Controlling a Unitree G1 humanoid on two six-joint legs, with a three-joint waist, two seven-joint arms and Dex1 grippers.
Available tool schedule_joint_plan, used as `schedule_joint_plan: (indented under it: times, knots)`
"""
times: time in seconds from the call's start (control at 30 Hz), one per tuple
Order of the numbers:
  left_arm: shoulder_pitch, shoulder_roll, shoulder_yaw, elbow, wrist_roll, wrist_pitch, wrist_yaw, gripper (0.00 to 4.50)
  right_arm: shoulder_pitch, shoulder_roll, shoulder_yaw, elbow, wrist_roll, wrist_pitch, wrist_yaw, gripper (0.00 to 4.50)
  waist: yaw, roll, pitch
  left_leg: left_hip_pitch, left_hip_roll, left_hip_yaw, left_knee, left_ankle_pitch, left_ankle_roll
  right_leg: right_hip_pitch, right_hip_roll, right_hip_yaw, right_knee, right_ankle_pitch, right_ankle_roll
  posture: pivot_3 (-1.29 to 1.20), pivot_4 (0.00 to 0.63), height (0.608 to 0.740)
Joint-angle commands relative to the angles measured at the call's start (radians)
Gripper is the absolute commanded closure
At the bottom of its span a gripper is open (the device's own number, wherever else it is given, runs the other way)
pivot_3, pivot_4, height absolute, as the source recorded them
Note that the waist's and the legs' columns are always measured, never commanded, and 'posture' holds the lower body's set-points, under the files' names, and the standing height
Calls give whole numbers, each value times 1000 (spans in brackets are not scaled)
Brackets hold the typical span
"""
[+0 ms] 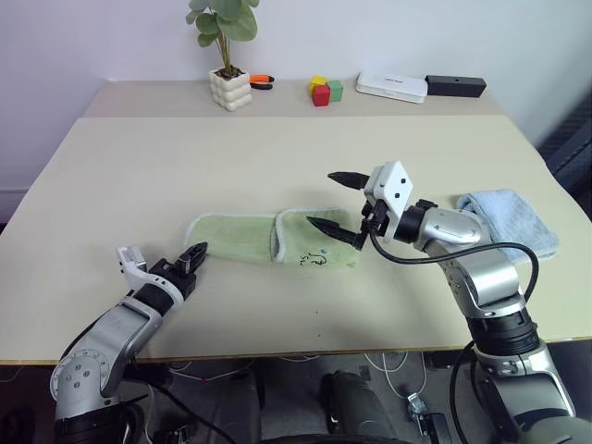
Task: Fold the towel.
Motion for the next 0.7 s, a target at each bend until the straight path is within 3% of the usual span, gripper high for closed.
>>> schedule_joint_plan:
  times: [0.03, 0.27, 0.43, 0.7]
  knots:
    - [-45, 51, 58, -20, 16, -13, -75, 4466, 15, -51, -91, -34, 84, 42, 43, 0, -1, 0, 0, 0, 0, 0, 0, 0, 0, 0, 0, 0, 0, 0, 0, 0, 150, 740]
    - [-152, 192, 127, 78, 80, 18, -257, 4466, 71, -137, -120, -62, 125, 89, 96, 0, -5, 0, 0, 0, 0, 0, -2, 0, 0, -1, 0, 0, -1, 0, 0, 0, 150, 740]
    - [-152, 282, 25, -28, 227, 103, -478, 4466, 175, -230, -102, -76, 107, 109, 168, 0, 1, 0, 0, -1, 0, 1, -2, 0, 0, -2, 0, 0, -3, 0, 0, 0, 150, 740]
    - [-335, 291, -199, -70, 470, 133, -711, 4466, 151, -230, -147, -83, 163, 146, 155, 0, -3, 0, 0, -1, 0, 2, -2, 0, 0, -2, -1, 0, -5, 1, -2, 0, 150, 740]
